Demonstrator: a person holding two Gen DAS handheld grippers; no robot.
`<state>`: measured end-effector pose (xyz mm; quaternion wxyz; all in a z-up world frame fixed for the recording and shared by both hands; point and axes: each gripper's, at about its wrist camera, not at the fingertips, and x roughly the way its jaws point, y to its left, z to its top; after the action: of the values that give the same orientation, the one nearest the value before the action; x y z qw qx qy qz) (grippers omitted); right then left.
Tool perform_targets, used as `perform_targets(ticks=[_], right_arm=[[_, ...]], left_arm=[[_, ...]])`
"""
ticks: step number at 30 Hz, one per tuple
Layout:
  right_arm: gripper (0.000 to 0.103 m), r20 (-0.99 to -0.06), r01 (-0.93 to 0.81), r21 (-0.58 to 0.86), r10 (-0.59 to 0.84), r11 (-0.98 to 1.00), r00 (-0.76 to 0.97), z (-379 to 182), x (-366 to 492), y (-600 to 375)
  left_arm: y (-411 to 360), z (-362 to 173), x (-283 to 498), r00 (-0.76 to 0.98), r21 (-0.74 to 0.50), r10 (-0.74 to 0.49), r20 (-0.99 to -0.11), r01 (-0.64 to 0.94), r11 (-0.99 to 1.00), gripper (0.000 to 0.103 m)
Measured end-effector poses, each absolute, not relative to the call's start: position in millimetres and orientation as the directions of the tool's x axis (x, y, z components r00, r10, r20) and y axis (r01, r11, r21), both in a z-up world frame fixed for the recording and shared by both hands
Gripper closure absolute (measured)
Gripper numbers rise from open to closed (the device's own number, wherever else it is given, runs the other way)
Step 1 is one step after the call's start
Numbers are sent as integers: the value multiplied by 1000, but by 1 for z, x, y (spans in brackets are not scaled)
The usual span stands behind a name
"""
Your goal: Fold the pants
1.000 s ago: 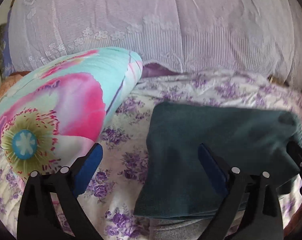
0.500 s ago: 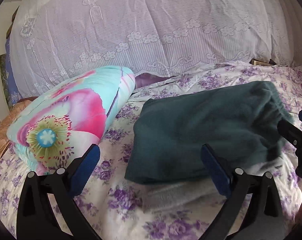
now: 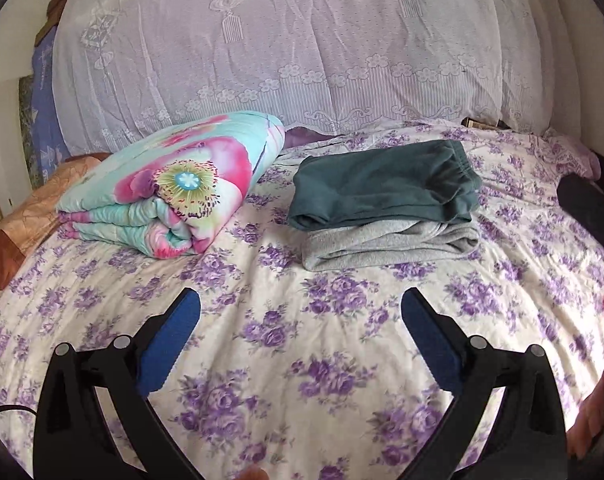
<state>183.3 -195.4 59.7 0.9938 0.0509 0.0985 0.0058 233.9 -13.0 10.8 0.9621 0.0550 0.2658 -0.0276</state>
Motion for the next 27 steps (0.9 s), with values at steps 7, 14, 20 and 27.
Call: perform_targets(ticks=[7,14,20,27], right_arm=[[4,-196,-19,39,27,999,980,55,189,-187],[4,-225,-39,79,55,996,973,53,195,-194],[4,-212,-45,76,60,996,975,56,191,-191],[4,-219,-55,56,66,997,974,55,192,-185]], left_arm=[[-13,11,236,850,104,-15,-526,82,991,5],[-8,20,227,889,126,37,-457,23,992,5],[-7,26,222,895,90,-6,-447,52,995,5],[-4,29,221,892,61,-27,-452,62,996,5]])
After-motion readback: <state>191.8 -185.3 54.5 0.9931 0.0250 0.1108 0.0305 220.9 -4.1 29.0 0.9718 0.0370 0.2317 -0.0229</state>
